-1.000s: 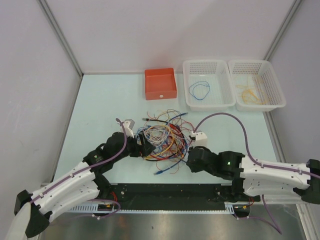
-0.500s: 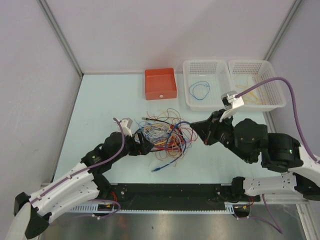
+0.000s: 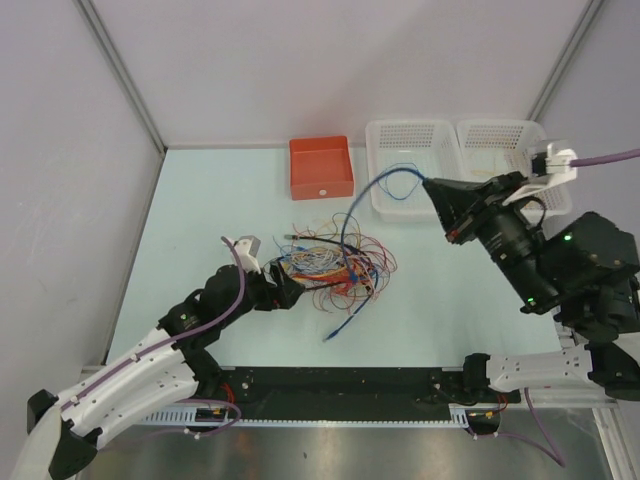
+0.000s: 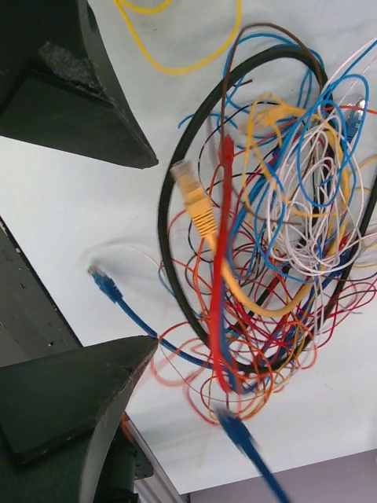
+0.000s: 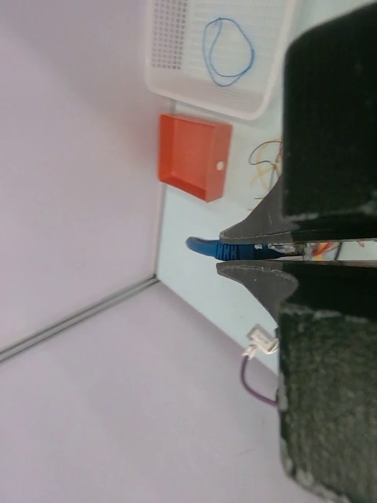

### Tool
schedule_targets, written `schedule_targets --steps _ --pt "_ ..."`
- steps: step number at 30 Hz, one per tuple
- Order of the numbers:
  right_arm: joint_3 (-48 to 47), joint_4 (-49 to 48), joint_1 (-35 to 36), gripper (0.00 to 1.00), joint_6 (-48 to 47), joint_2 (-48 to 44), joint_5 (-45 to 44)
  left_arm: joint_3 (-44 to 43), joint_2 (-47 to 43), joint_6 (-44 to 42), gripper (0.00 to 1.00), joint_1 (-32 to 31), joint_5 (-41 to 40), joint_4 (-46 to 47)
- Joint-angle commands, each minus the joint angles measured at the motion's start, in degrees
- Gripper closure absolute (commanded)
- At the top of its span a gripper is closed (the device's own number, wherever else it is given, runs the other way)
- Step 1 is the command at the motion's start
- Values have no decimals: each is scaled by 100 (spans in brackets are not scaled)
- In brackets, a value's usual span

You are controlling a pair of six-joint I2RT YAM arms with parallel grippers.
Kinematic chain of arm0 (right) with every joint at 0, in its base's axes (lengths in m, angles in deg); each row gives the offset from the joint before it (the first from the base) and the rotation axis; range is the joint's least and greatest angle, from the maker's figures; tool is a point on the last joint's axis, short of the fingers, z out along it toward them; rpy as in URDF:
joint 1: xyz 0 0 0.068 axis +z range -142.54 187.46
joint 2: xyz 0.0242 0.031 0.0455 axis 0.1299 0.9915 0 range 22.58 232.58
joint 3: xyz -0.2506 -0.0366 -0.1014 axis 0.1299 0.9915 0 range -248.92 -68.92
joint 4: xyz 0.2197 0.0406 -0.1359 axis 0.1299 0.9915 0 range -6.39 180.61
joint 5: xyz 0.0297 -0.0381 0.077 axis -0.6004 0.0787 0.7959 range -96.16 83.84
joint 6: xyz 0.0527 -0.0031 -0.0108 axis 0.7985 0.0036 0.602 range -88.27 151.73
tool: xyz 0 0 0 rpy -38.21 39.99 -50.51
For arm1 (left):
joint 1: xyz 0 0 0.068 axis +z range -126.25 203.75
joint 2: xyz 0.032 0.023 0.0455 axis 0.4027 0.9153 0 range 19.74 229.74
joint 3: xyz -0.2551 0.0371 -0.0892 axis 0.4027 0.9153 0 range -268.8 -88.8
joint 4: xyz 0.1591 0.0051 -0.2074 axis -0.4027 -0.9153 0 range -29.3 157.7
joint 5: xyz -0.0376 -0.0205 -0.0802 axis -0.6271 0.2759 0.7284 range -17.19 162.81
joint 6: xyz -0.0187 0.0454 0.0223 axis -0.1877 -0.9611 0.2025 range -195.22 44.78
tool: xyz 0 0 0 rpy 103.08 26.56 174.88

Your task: Untangle the cables

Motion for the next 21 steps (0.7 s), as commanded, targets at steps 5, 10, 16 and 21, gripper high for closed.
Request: schedule_targets --steps 5,10,16,21 --pt "-208 -1918 -10 100 -958 -258 -269 -181 -140 -54 6 -31 -21 114" --pt "-59 -1505 -27 100 -747 -30 -479 -154 -324 -107 5 -31 138 711" --pt "66 -1610 -800 100 -511 58 -69 -347 -158 -186 5 -40 226 756" --pt "-419 -785 -1310 100 60 454 776 -348 -271 -274 3 -40 349 1334"
